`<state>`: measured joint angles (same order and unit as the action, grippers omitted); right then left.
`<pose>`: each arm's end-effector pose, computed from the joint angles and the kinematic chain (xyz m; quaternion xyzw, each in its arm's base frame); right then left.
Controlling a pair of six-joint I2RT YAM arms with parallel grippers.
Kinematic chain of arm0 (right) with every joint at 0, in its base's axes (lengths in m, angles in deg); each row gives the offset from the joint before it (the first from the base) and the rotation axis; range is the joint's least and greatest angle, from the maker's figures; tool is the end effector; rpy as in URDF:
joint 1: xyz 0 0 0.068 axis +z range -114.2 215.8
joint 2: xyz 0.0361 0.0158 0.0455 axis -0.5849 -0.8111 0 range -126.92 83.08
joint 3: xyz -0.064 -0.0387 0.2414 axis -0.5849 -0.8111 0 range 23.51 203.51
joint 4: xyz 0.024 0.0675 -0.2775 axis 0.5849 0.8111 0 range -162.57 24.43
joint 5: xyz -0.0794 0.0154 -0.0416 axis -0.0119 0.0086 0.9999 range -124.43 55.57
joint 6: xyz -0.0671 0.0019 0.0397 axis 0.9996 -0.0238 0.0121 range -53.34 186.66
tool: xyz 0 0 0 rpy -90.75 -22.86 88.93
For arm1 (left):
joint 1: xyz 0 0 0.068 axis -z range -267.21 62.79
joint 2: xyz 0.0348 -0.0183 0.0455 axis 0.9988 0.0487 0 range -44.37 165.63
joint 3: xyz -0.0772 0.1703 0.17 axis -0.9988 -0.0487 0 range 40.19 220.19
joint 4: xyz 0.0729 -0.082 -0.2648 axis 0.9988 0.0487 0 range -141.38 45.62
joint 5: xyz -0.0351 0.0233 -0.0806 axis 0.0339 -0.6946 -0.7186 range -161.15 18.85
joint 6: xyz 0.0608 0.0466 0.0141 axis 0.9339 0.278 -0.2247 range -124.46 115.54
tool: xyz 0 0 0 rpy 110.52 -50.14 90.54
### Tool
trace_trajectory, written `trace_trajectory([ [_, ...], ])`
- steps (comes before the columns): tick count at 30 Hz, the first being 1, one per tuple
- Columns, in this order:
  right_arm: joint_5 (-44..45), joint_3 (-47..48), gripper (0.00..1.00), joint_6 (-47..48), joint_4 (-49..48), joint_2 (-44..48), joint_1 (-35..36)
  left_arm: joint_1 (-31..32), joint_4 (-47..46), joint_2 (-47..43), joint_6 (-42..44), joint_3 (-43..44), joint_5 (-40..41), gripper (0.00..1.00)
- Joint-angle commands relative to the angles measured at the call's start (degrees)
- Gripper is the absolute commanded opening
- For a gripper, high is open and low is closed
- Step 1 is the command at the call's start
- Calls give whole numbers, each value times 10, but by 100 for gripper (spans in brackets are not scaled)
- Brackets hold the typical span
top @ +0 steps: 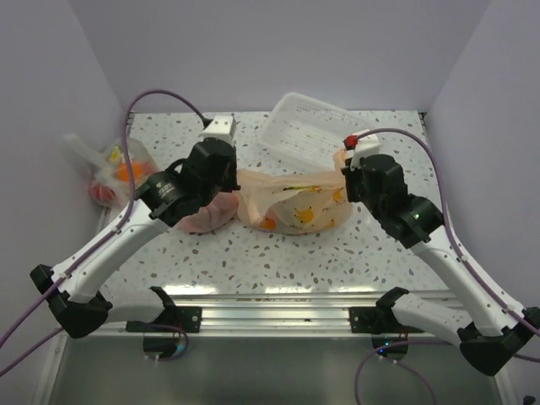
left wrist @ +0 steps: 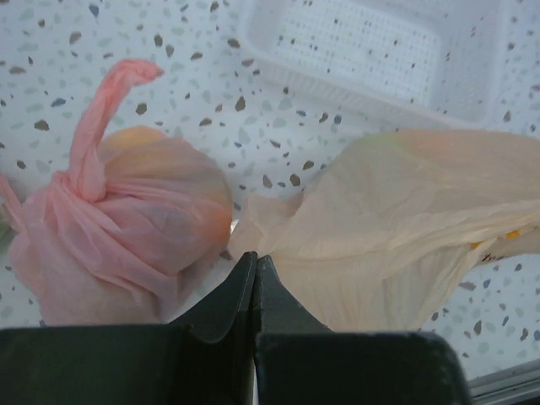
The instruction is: Untie the knot of the plastic bag and take out the fruit
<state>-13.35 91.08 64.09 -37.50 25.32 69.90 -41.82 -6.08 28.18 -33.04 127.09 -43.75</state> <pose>0.2378 0.1320 0.3665 -0.1313 0.8257 0.0189 0.5482 0.2392 -0.1989 0.4025 0.0081 0.8534 -0.1234 0.5065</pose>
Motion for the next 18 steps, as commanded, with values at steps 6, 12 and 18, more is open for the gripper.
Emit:
trace_trajectory([
  [6,76,-152,0,-48,-29,33,-4,-7,23,-79,-76,-219,-24,0],
  [12,45,-152,4,-81,-10,36,-4,-9,-27,-86,-67,-201,-35,0],
  [18,-41,-40,60,-12,40,34,-4,-9,-54,-64,-28,-104,-49,31],
])
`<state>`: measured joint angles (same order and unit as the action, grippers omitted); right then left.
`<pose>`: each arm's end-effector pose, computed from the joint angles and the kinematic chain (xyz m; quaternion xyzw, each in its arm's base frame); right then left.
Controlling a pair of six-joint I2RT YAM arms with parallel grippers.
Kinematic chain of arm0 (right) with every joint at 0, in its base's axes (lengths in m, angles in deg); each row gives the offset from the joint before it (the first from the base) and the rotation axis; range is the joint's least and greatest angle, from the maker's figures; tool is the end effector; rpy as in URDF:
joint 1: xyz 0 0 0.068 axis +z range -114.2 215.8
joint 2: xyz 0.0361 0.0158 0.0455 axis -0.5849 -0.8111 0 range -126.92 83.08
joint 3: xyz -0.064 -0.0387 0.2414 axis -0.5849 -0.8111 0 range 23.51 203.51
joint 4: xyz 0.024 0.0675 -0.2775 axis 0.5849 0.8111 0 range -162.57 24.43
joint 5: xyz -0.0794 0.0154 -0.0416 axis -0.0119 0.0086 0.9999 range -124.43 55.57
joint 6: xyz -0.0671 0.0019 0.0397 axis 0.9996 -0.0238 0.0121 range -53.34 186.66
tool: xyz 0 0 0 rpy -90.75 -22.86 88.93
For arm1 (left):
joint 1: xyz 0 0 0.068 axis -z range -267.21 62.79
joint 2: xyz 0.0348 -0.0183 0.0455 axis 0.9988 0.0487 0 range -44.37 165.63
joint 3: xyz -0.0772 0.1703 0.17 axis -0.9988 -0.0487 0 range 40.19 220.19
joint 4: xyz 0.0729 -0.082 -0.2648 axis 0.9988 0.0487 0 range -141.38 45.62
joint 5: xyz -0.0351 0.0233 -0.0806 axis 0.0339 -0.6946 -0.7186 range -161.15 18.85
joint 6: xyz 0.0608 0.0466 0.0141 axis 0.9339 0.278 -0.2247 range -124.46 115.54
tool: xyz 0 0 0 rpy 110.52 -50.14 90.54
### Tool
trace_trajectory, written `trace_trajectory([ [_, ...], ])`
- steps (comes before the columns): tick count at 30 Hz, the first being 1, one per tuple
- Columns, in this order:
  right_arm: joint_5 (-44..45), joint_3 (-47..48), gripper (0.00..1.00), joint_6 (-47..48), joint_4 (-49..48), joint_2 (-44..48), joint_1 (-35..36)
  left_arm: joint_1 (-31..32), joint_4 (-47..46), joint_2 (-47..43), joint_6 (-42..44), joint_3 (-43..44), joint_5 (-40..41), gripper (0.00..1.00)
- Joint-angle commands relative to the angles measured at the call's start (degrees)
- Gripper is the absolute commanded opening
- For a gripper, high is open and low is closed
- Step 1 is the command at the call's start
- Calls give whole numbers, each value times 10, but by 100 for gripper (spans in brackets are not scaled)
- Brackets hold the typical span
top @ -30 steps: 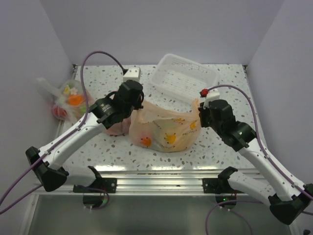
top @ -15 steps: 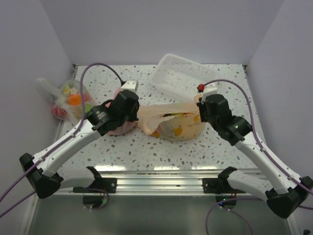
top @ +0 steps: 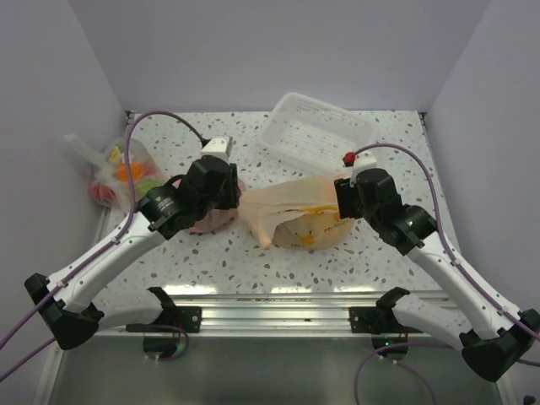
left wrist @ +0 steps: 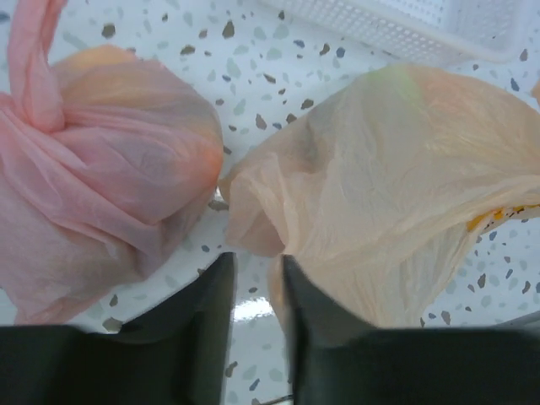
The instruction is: Untie the knot of the plastic bag and take out the fruit
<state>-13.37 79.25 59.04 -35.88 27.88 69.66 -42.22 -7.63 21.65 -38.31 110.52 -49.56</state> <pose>0.2312 0.1262 0.2955 -0.1184 0.8725 0.0053 0.4741 0.2242 -0.1895 0.3296 0.0066 0.8918 -0.1355 0.4316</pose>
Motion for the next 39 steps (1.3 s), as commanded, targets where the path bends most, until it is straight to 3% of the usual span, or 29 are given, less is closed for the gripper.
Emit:
trace_trajectory([
  [1,-67,95,66,59,45,5,-1,-4,-39,7,33,87,4,49],
  [4,-128,153,81,107,78,-16,-1,-3,-38,24,43,125,-19,75],
  [6,-159,180,88,124,87,-27,0,-3,-39,30,46,138,-37,83],
  [10,-229,193,94,167,94,-62,2,21,-38,39,46,155,-54,97],
  [15,-265,183,95,190,77,-112,13,105,-3,53,26,148,19,100],
  [21,-274,166,95,209,38,-169,23,136,-42,26,12,87,18,99],
  [28,-286,160,91,224,22,-221,31,153,-78,20,56,54,7,98],
  [33,-274,151,79,224,3,-236,31,158,-117,9,85,26,-12,97],
  [35,-261,154,68,222,0,-243,32,161,-127,9,110,16,-34,97],
  [37,-250,158,51,212,-5,-244,31,164,-143,8,137,3,-50,98],
  [38,-247,161,32,209,-8,-240,31,168,-157,6,145,-3,-59,99],
  [39,-243,162,23,202,-14,-236,31,170,-165,7,153,-7,-65,99],
])
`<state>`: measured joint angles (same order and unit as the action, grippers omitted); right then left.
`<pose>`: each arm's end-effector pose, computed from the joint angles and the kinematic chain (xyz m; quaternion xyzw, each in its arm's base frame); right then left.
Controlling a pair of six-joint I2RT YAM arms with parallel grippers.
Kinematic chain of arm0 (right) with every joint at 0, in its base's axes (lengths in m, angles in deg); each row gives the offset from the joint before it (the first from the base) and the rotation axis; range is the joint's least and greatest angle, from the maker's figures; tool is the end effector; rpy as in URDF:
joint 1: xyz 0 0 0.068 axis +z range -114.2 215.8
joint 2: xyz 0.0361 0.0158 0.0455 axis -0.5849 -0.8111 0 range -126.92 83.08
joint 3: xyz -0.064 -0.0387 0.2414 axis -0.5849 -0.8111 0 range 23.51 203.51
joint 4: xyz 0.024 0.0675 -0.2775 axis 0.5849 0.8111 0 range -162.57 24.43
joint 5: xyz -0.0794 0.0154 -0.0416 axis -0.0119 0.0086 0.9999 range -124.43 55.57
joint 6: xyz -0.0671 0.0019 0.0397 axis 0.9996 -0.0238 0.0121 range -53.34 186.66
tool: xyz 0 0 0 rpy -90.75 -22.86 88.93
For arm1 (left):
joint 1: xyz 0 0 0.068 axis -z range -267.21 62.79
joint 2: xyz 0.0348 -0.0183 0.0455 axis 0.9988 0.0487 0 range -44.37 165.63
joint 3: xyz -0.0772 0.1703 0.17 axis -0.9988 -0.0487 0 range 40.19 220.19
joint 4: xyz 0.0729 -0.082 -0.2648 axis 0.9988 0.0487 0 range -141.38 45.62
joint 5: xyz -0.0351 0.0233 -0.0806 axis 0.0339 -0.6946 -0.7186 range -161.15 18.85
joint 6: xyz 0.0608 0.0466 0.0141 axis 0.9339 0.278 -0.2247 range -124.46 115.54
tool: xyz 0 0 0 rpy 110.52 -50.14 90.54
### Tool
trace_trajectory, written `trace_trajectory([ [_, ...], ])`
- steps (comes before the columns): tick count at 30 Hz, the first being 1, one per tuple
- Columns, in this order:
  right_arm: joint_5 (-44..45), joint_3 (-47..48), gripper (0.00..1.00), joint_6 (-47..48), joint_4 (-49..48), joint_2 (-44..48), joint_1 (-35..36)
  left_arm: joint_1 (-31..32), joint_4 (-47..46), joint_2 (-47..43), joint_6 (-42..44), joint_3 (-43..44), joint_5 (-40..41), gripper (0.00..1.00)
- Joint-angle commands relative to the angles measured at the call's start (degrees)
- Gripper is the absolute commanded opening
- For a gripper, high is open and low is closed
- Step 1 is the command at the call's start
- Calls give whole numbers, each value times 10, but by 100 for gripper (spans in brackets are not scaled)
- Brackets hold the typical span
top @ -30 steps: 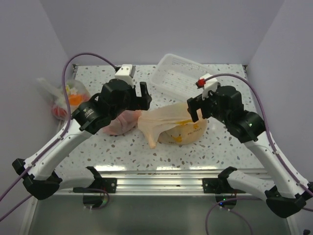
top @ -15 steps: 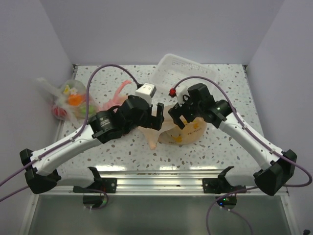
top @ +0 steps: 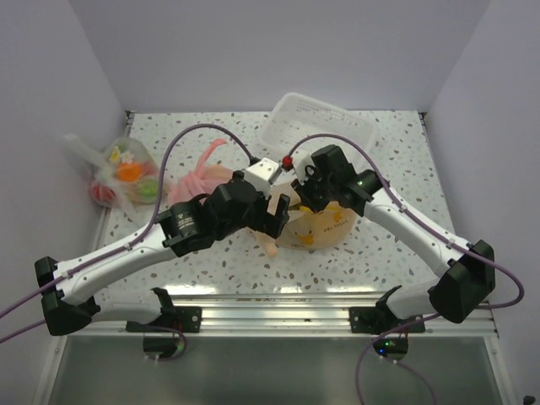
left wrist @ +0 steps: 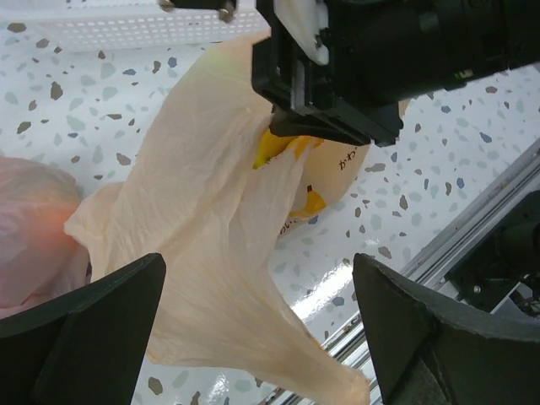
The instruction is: Untie the knot of the plastic bag and take out the fruit
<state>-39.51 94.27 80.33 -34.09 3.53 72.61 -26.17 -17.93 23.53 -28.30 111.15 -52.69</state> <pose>0.2758 0.2137 0.2674 -0.4113 0.8346 0.1134 0.3483 0.1709 -0.2654 0.3439 0.1976 0.8372 -0.2283 0.4560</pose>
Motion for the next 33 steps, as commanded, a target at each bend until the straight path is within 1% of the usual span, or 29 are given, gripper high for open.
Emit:
trace_trajectory([
  [1,19,15,16,-15,-36,11,2,11,-69,-14,69,-20,-38,99],
  [2,19,19,5,-19,-37,17,2,14,-77,-12,77,-21,-45,99],
  [3,19,23,1,-27,-38,19,2,15,-94,-10,87,-23,-49,99],
  [4,19,26,0,-31,-38,21,3,16,-102,-7,106,-23,-51,99],
  [10,2,45,0,-51,-30,29,2,22,-156,27,181,-19,-66,96],
  [14,-13,49,0,-63,-30,29,2,25,-179,63,211,-25,-82,94],
  [18,-22,51,0,-73,-30,29,2,25,-203,79,236,-50,-49,92],
  [19,-24,50,0,-73,-30,27,2,26,-211,82,255,-56,-42,91],
  [22,-27,48,0,-80,-31,28,2,25,-226,94,278,-70,-26,88],
  [26,-27,45,0,-85,-35,28,1,25,-243,113,284,-94,-26,86],
  [31,-25,53,0,-100,-46,22,1,25,-265,130,264,-145,-26,83],
  [33,-20,57,0,-110,-50,14,0,25,-269,139,253,-163,-16,79],
])
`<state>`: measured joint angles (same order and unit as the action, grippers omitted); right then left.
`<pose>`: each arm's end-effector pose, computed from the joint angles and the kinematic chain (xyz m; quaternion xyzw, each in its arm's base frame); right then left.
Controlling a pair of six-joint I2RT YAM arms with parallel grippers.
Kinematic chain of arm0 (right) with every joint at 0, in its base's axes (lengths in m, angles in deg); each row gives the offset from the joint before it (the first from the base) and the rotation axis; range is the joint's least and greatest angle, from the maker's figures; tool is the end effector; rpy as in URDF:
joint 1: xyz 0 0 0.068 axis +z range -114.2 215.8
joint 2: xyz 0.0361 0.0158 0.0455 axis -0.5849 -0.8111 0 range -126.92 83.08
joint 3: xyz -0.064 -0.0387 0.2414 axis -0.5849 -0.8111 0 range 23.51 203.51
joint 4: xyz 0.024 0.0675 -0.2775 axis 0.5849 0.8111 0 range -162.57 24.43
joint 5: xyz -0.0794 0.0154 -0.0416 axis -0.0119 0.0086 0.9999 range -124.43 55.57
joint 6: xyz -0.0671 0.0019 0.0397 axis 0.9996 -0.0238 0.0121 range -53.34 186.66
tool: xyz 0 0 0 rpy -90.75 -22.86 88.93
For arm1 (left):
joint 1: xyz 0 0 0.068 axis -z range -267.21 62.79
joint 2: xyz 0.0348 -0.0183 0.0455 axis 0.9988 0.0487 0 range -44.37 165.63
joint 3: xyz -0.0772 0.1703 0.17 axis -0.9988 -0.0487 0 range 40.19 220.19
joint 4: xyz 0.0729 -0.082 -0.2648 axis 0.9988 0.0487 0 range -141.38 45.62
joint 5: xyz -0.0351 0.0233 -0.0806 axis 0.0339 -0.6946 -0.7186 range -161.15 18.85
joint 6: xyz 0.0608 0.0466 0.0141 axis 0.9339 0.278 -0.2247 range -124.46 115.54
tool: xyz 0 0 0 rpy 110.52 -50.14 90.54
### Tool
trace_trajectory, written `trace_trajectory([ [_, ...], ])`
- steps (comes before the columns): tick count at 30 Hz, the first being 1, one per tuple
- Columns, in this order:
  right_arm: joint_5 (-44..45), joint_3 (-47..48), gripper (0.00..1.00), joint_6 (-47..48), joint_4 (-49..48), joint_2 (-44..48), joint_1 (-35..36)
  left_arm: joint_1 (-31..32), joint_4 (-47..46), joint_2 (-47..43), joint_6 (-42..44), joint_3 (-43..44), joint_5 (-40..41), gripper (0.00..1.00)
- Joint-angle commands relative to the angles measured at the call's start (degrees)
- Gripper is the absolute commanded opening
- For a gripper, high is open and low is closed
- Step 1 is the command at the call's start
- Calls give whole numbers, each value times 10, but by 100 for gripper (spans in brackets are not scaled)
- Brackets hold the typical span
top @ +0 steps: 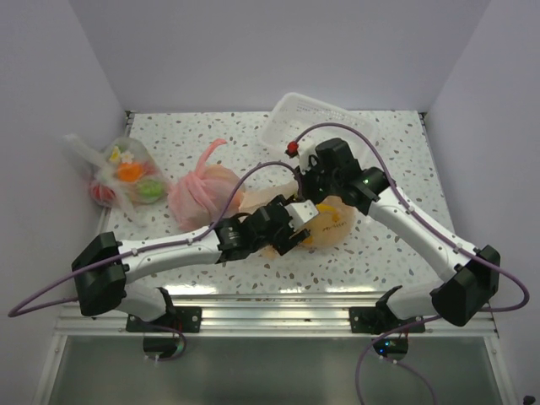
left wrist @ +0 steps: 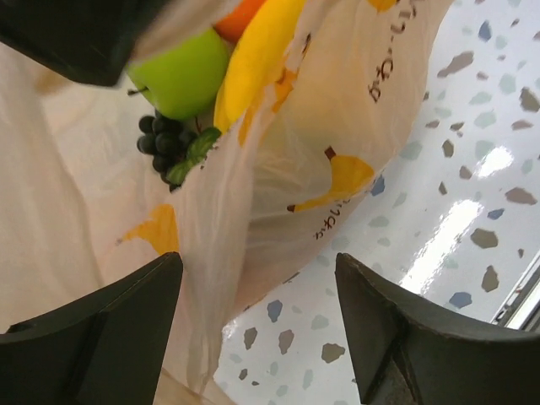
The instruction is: Untie the knot of the plastic bag and take out the fruit
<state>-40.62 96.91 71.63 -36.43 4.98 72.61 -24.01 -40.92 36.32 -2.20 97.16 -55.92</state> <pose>0.2773 0.2164 0.2973 -0.3448 0.8403 0.1612 0.3860 0.1814 -0.3205 0.2215 0.4214 0.7704 -0.1343 0.4593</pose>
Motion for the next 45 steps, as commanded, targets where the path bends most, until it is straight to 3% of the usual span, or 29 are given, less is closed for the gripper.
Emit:
trace_trajectory([
  [1,-1,37,0,-27,-28,-3,0,3,-37,15,-15,-27,16,78],
  [4,21,54,0,-40,-32,-22,-1,4,-17,18,-52,-36,-7,67],
  [8,61,79,0,-71,-37,-50,-7,21,-9,-2,-96,-73,-36,38],
  [12,76,96,0,-118,-55,-81,-20,41,-3,-23,-146,-126,-51,18],
  [14,83,101,0,-138,-61,-98,-27,48,11,-37,-161,-138,-69,0],
  [20,91,99,0,-184,-77,-129,-54,86,48,-89,-235,-156,-216,0],
  [22,78,98,2,-181,-73,-135,-54,109,59,-90,-262,-151,-223,0],
  [24,70,97,6,-177,-62,-134,-53,118,75,-88,-280,-141,-195,5],
  [25,66,94,19,-176,-60,-124,-53,119,83,-89,-297,-135,-182,8],
  [26,64,90,30,-176,-58,-117,-51,120,100,-90,-305,-127,-155,21],
  [28,66,86,51,-173,-44,-88,-48,119,119,-91,-324,-94,-111,27],
  [29,75,82,67,-172,-40,-78,-47,119,138,-94,-331,-81,-80,36],
  [31,80,76,78,-171,-22,-41,-45,119,149,-98,-349,-44,-57,51],
  [32,80,74,86,-171,-17,-28,-44,119,158,-105,-357,-35,-37,64],
  [35,91,63,96,-175,11,15,-38,119,178,-124,-397,9,2,84],
  [38,94,37,99,-189,28,53,-34,119,197,-141,-435,26,51,93],
  [41,88,2,99,-202,31,75,-34,119,246,-139,-481,44,125,96],
  [45,64,-45,99,-229,10,96,-35,118,254,-125,-504,53,155,100],
])
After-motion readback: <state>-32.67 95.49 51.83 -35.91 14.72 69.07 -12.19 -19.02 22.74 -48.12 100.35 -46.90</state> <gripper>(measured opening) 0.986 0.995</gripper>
